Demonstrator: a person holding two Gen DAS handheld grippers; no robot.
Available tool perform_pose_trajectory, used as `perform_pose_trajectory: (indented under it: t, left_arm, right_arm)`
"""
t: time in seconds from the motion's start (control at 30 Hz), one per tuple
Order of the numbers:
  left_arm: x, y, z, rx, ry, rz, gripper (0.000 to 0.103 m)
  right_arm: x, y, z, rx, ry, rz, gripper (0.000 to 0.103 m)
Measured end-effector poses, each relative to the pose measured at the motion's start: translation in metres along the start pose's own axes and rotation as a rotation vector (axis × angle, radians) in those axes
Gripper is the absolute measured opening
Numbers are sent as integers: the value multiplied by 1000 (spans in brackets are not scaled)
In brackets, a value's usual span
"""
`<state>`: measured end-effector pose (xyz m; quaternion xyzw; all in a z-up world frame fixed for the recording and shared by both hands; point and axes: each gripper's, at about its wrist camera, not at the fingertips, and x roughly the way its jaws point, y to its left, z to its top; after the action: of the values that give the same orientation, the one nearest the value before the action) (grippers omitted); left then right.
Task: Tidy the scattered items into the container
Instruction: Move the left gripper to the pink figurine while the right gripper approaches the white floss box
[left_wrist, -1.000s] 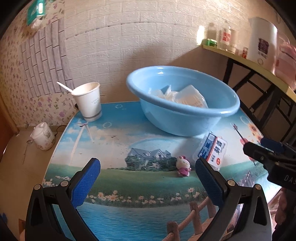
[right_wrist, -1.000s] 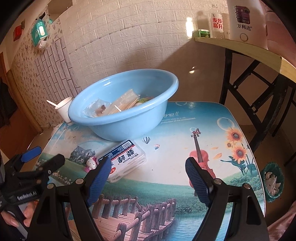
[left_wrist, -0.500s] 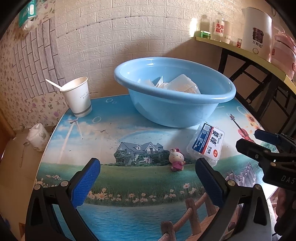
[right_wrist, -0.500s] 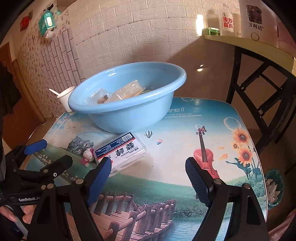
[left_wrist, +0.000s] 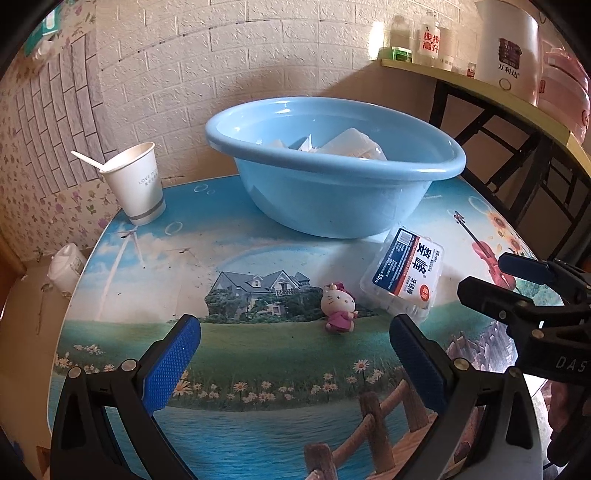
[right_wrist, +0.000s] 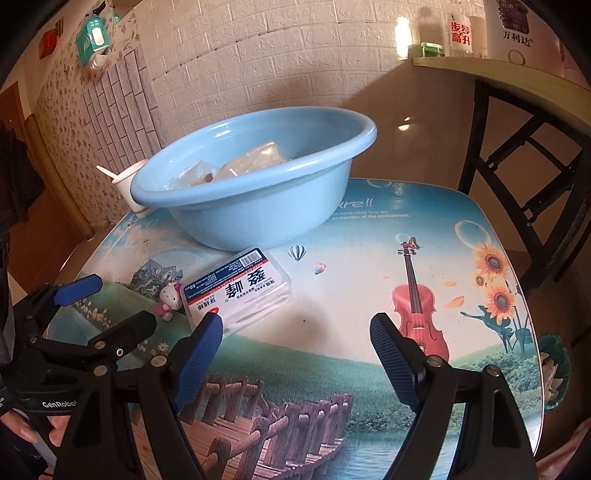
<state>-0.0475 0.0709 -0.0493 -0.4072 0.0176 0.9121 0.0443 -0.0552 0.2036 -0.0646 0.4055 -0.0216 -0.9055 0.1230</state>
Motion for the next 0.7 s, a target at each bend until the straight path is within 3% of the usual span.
perform_pose_trajectory:
  t: [0.2, 0.43, 0.7]
  left_arm:
    - [5, 2, 0, -10, 10, 10, 100]
    - [14, 3, -3, -22, 44, -6, 87]
    - [19, 0, -4, -14, 53, -15, 87]
  right_arm:
    - [5, 2, -1, -7, 15, 7, 84]
    - [10, 3, -2, -15, 26, 10, 84]
    - [12, 4, -2, -41, 31, 11, 84]
